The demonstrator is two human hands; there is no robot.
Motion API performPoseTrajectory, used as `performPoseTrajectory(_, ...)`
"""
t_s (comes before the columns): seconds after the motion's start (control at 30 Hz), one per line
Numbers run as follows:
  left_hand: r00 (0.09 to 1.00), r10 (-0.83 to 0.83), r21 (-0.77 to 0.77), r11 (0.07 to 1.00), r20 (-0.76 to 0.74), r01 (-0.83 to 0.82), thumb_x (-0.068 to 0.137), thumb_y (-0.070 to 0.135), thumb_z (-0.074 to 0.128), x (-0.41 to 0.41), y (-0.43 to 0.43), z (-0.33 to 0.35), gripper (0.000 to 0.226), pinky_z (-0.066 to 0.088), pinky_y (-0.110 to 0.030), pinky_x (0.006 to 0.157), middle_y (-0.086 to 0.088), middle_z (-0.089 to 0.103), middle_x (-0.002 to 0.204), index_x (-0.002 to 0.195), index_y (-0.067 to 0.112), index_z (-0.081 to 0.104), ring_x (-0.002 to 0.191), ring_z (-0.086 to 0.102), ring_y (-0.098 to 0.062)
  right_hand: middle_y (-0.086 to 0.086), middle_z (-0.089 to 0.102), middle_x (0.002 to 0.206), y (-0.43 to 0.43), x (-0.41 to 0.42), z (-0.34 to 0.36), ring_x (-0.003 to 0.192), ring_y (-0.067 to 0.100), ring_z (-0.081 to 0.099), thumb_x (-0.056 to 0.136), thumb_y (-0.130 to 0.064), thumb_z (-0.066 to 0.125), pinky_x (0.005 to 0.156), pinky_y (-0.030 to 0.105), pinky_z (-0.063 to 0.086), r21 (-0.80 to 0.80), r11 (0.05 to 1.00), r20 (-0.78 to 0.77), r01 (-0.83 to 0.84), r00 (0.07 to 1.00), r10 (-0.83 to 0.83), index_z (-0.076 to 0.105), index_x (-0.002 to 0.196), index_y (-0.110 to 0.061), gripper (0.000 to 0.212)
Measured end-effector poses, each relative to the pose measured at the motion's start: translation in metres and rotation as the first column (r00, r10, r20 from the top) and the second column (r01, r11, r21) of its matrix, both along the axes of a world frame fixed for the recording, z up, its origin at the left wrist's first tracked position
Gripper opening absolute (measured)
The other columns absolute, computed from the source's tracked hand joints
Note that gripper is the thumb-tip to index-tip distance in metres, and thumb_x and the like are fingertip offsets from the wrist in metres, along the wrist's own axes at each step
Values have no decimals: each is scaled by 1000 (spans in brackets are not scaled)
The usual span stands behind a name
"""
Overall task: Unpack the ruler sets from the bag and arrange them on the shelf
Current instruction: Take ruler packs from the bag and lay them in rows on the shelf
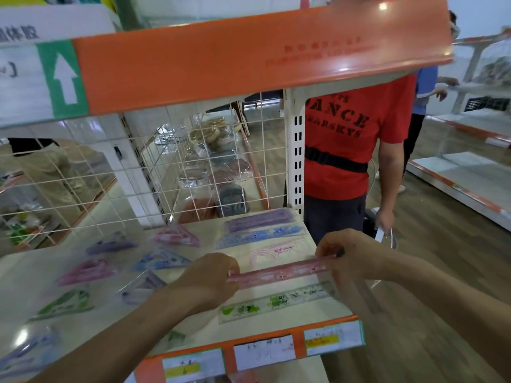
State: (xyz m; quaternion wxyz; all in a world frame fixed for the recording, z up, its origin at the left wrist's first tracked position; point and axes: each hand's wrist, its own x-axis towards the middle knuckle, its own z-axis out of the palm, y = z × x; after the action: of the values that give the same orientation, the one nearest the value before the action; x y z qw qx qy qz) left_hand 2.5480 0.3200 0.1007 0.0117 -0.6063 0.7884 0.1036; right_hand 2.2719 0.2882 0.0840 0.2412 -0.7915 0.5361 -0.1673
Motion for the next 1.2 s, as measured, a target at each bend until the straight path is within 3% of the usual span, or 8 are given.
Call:
performPoseTrajectory(0.2, 998, 31, 20, 999, -60, -30, 90, 36, 54, -5, -1, -5, 26, 43, -25, 80, 1, 58, 111, 111, 22, 61, 99, 55, -17, -13, 65, 82, 2, 11, 1, 78, 6, 61, 84, -18, 69, 72, 19, 49, 13, 999, 6, -38, 999, 38, 65, 83, -27, 10)
performPoseTrajectory(0.33, 996, 37, 17, 999, -82, -36, 91, 35, 55, 0, -1, -7, 23, 42, -23, 76, 2, 60, 109, 108, 21, 62, 92, 54, -14, -11, 68, 81, 0, 4, -4, 79, 9, 64, 82, -17, 71, 72, 24, 52, 16, 1000, -1, -5, 1000, 5, 62, 76, -34, 20)
performPoseTrajectory(0.4, 996, 38, 4, 999, -82, -38, 91, 32, 54, -1, -1, -7, 20, 38, -23, 74, 2, 60, 109, 106, 21, 61, 88, 50, -13, -14, 67, 78, 0, 3, -8, 75, 6, 63, 82, -14, 70, 66, 17, 49, -7, 1000, -1, 12, 1000, -12, 63, 78, -33, 20)
performPoseTrajectory(0.47, 996, 42, 1, 999, -74, -42, 90, 31, 54, -4, -2, -7, 21, 37, -24, 74, 1, 59, 110, 108, 22, 60, 89, 50, -14, -20, 63, 78, 1, 6, -9, 72, 0, 60, 84, -15, 68, 61, 7, 43, -8, 1000, 0, 25, 1000, -25, 66, 86, -29, 14)
performPoseTrajectory(0.63, 996, 77, 27, 997, -44, -76, 88, 33, 54, 0, -2, -6, 27, 43, -26, 78, 1, 59, 111, 112, 23, 59, 97, 55, -17, -14, 59, 97, 0, -1, -8, 82, 2, 57, 83, -25, 70, 70, 8, 40, 0, 996, -37, 91, 995, -91, 64, 111, -24, 29)
performPoseTrajectory(0.83, 995, 69, 35, 997, -65, -67, 87, 34, 57, -2, -2, -8, 21, 44, -26, 79, 4, 60, 106, 106, 27, 61, 93, 56, -15, -21, 50, 78, 5, 2, -8, 67, -5, 50, 83, -14, 66, 60, 3, 37, -78, 995, -68, 56, 996, -61, 70, 102, -21, 21)
performPoseTrajectory(1.03, 991, 61, 63, 997, -116, -54, 87, 35, 59, 3, -4, -3, 16, 49, -29, 85, 6, 62, 101, 99, 26, 64, 90, 58, -12, -24, 59, 56, 6, -1, -1, 56, -9, 54, 82, -23, 74, 54, 6, 39, -37, 998, 36, 56, 998, -55, 74, 90, -19, 9)
performPoseTrajectory(1.2, 990, 54, -28, 998, -129, -58, 90, 30, 59, 0, -2, 0, 10, 46, -24, 76, 6, 62, 96, 95, 24, 65, 86, 58, -11, -23, 58, 66, 7, -1, -5, 66, -11, 55, 81, -22, 74, 58, 5, 39, -150, 988, 43, 44, 998, -38, 75, 90, -19, 10)
